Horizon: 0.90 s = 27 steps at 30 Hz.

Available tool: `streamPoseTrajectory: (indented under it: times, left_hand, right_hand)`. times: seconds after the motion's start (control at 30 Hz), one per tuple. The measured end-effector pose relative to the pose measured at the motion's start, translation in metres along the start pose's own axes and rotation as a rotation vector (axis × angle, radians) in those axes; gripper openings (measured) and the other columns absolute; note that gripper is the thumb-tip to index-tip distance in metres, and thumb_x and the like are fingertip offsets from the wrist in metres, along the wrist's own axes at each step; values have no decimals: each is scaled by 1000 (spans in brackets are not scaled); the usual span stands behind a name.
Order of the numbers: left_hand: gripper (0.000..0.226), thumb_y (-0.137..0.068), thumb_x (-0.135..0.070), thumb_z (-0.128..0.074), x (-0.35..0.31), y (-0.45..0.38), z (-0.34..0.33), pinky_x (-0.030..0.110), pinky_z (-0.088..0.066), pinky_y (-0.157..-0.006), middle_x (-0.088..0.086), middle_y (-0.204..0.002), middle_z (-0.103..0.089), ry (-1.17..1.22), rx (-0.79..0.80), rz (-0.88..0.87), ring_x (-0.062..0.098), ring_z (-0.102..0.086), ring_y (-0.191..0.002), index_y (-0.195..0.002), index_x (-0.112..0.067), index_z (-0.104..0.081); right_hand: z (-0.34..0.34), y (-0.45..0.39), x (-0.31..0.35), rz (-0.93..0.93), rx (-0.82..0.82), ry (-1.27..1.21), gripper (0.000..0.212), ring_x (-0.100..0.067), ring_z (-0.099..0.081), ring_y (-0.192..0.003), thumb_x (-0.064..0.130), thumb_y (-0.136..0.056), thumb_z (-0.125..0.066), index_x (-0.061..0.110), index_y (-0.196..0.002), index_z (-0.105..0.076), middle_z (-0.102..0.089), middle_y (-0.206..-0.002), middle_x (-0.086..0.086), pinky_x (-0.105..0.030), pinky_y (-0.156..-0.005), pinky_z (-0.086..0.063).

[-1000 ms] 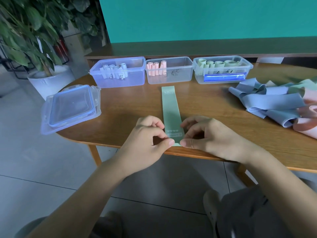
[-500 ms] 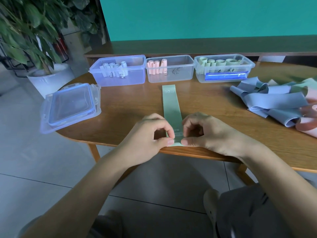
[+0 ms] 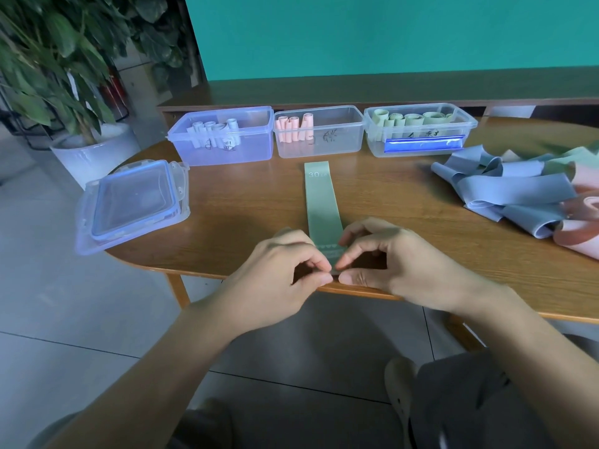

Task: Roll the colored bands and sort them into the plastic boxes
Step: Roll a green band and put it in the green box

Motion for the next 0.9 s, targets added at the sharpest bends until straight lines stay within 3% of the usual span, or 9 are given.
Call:
streamPoseTrajectory:
  times: [0.13, 0.33, 0.5, 0.73, 0.9]
  left_hand:
    - [8, -90, -30, -72, 2, -2, 1, 14, -46, -78, -15, -91, -63, 23, -29, 45, 3, -58, -91, -93, -25, -77]
    - [7, -93, -27, -67, 3, -5, 0, 8, -40, -73, -15, -90, -57, -14, -30, 58, 0, -55, -88, -88, -23, -71]
    - [9, -95, -26, -62, 1, -7, -3, 12, -38, -73, -13, -93, -52, -36, -14, 74, 0, -53, -86, -87, -23, -64]
    - [10, -91, -35, -69, 14, -10, -2, 9, -36, -70, -16, -97, -50, 28, -55, 279, -3, -51, -87, -89, -29, -60]
    - [9, -91, -16, -71, 4, -10, 0, 7, -39, -65, -20, -78, -56, 102, -97, 142, 0, -56, -83, -87, -24, -68]
  right_hand:
    - [2, -2, 1, -12, -37, 6, 7, 0, -55, -110, 30, -84, -81, 32, -90, -79, -57, -116, 12, -6, -88, -35]
    - [4, -5, -1, -59, -46, 29, 2, 5, -54, -102, 33, -85, -79, 32, -85, -78, -53, -117, 13, -8, -85, -33]
    - [4, -11, -4, -123, -31, 53, 11, 7, -52, -93, 39, -86, -78, 33, -80, -71, -51, -119, 16, -13, -80, -35]
    - [10, -17, -13, -195, -2, 117, 28, 3, -52, -91, 49, -85, -75, 25, -74, -64, -50, -118, 18, -15, -72, -36]
    - [8, -17, -12, -170, -44, 64, 17, -1, -53, -91, 39, -85, -77, 29, -82, -63, -54, -105, 11, -14, -76, -38]
Point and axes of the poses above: each hand's wrist, its own y-axis away from the middle knuckle, its own z-axis out of the back of the hand, x = y × z, the point moved 7 cm from there along -y, towards the middle knuckle
